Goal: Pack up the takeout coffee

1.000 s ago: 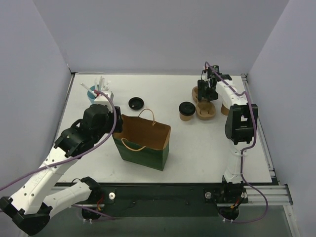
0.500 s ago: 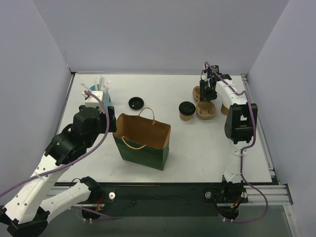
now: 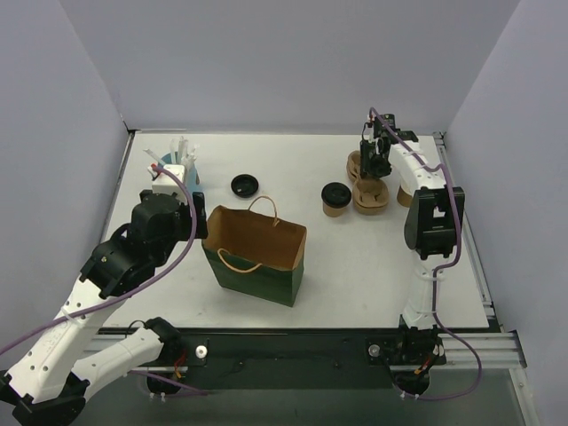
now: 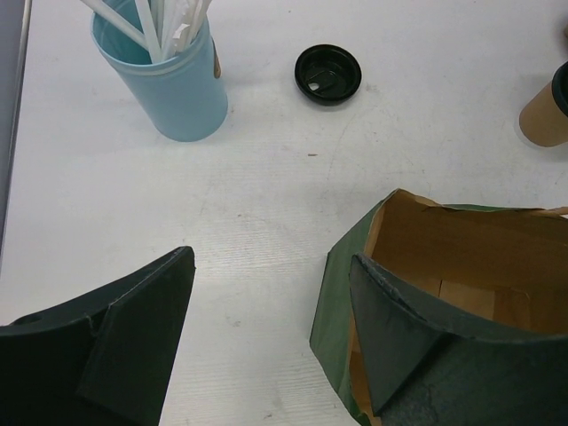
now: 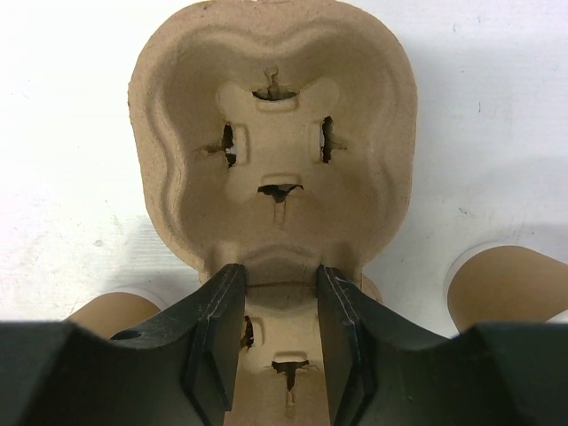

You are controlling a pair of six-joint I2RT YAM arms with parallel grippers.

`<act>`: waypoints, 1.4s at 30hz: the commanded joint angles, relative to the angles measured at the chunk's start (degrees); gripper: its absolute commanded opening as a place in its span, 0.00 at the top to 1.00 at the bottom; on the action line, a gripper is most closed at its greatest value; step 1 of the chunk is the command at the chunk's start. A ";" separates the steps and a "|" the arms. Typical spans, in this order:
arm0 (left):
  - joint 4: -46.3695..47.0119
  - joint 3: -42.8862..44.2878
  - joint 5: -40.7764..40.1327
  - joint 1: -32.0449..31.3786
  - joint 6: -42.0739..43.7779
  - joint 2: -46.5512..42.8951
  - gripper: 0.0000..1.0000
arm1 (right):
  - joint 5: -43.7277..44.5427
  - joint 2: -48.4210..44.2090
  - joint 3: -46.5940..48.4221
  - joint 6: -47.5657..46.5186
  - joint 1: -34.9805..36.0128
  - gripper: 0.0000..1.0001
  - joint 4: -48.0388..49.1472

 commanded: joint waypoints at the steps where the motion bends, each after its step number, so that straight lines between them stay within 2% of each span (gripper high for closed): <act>1: -0.03 -0.12 -1.35 0.39 0.89 -0.39 0.20 | 1.59 -4.87 2.09 -0.23 0.17 0.67 -1.92; 9: -3.28 2.68 0.32 0.48 0.53 1.10 0.20 | 1.77 -11.55 2.88 -0.06 0.09 0.67 -2.71; 13: -3.99 4.01 4.27 0.57 0.88 1.45 0.21 | 0.98 -16.29 3.06 0.65 0.44 0.67 -3.59; 18: -5.92 5.06 7.88 0.74 -0.34 0.49 0.21 | -4.88 -25.86 2.79 2.14 2.72 0.67 -5.08; 24: -5.76 5.86 10.60 0.92 -1.14 -1.44 0.21 | -14.30 -37.38 2.18 3.81 10.79 0.67 -5.00; 29: -5.14 6.12 15.00 1.09 -2.98 -1.97 0.21 | -21.33 -44.23 -0.19 6.27 19.22 0.68 -0.61; 36: -5.84 5.16 16.85 1.18 -5.26 -2.41 0.26 | -29.85 -49.08 -4.50 9.96 28.10 0.68 9.67; 42: -4.88 2.78 19.30 1.36 -7.72 -4.26 0.30 | -33.29 -50.32 -9.51 13.82 33.74 0.68 18.37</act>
